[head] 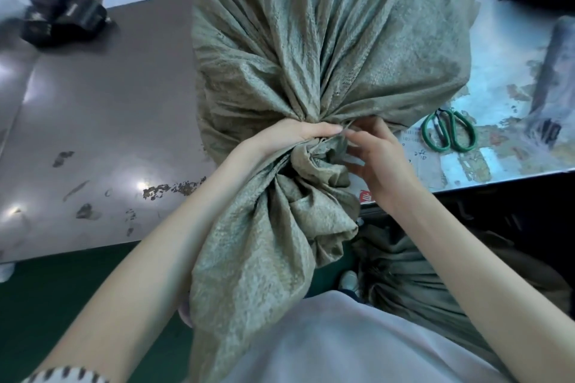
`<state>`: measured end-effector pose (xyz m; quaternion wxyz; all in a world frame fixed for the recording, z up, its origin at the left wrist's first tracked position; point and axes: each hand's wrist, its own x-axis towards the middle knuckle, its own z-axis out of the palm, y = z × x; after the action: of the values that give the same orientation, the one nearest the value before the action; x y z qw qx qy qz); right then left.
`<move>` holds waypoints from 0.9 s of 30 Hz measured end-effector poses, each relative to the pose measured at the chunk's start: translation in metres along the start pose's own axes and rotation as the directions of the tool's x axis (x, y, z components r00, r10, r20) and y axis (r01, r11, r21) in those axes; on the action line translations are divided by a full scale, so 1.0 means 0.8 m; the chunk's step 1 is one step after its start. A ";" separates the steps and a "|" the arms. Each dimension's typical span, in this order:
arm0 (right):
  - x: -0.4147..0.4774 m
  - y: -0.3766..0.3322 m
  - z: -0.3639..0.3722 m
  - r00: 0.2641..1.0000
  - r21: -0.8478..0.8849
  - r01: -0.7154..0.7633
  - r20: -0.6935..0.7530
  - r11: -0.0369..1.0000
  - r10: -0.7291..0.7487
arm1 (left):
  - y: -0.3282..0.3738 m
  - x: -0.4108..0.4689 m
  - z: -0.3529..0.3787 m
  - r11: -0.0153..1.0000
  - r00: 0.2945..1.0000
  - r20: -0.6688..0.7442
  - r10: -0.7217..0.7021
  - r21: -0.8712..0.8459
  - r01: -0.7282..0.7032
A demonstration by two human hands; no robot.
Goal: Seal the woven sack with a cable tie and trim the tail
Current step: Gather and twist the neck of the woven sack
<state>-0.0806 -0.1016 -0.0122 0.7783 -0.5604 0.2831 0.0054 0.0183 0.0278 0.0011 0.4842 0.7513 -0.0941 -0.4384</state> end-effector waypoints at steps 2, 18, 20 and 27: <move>0.004 -0.007 0.000 1.000 0.035 0.021 -0.001 0.999 -0.021 | 0.000 0.001 -0.001 1.000 0.997 0.078 0.003 -0.004 -0.002; 0.032 -0.038 0.015 0.997 0.530 -0.065 -0.004 0.846 0.079 | 0.012 -0.003 -0.008 0.977 0.964 0.191 -0.183 0.147 0.156; 0.032 -0.033 0.014 0.997 0.555 -0.064 -0.007 0.829 0.081 | 0.001 0.001 -0.005 0.988 0.976 0.171 -0.139 0.097 0.123; 0.024 -0.020 -0.019 1.000 0.370 -0.030 0.015 0.928 0.026 | -0.010 0.002 0.013 0.995 1.000 -0.028 -0.005 -0.097 0.003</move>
<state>-0.0662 -0.1267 -0.0098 0.8714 -0.3994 0.2829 -0.0342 0.0090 0.0241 -0.0084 0.5204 0.7333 -0.0643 -0.4327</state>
